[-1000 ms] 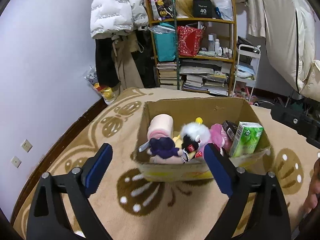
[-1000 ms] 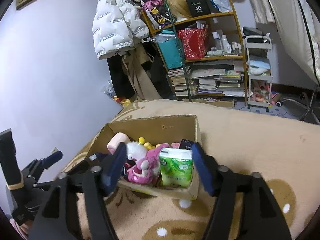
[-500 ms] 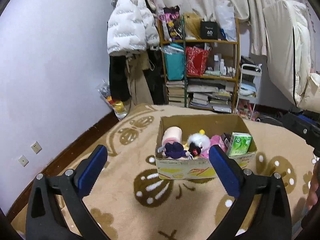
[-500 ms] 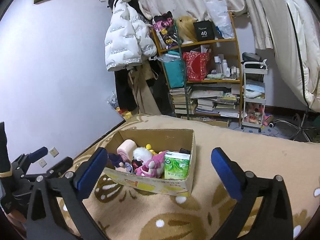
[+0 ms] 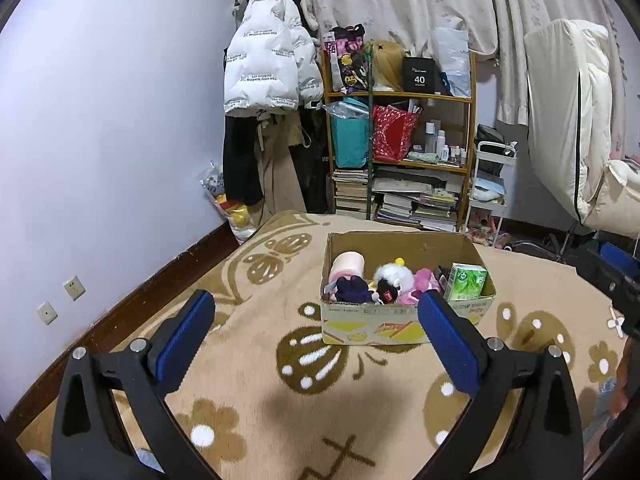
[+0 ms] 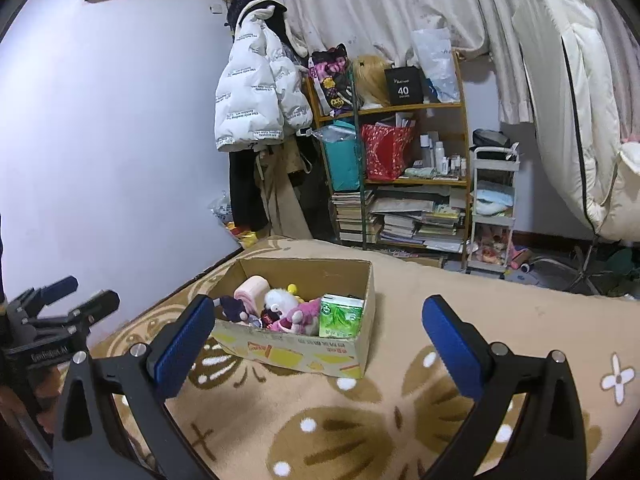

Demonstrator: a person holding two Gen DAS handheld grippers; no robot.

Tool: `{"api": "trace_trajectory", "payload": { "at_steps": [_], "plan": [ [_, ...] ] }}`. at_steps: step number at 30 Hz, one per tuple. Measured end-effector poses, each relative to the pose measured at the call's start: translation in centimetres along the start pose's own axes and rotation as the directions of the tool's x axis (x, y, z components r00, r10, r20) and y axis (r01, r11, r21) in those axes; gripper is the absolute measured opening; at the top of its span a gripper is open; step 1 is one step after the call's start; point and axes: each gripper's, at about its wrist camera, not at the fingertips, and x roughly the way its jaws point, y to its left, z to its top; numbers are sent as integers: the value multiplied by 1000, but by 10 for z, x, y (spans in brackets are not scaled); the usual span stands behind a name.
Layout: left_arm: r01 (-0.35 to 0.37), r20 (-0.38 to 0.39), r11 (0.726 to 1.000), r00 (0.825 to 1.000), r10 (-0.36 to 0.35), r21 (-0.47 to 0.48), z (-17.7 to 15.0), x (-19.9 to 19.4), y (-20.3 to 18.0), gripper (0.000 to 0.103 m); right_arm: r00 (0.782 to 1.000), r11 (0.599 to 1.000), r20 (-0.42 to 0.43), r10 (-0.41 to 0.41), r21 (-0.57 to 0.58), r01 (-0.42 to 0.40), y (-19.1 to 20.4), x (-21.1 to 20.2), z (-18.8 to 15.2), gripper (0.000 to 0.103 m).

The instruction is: Organize soft objects

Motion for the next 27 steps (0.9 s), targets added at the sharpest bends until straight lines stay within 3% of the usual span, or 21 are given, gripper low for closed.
{"api": "trace_trajectory", "payload": {
  "at_steps": [10,27],
  "plan": [
    [0,-17,1000,1000,0,-26,-5,-4,10,101,1000,1000,-7,-24,-18,24,-1,-10,-12,103],
    [-7,-16,1000,1000,7,31,-12,2,-1,101,998,998,-30,-56,-16,56,-6,-3,-23,103]
  ]
}}
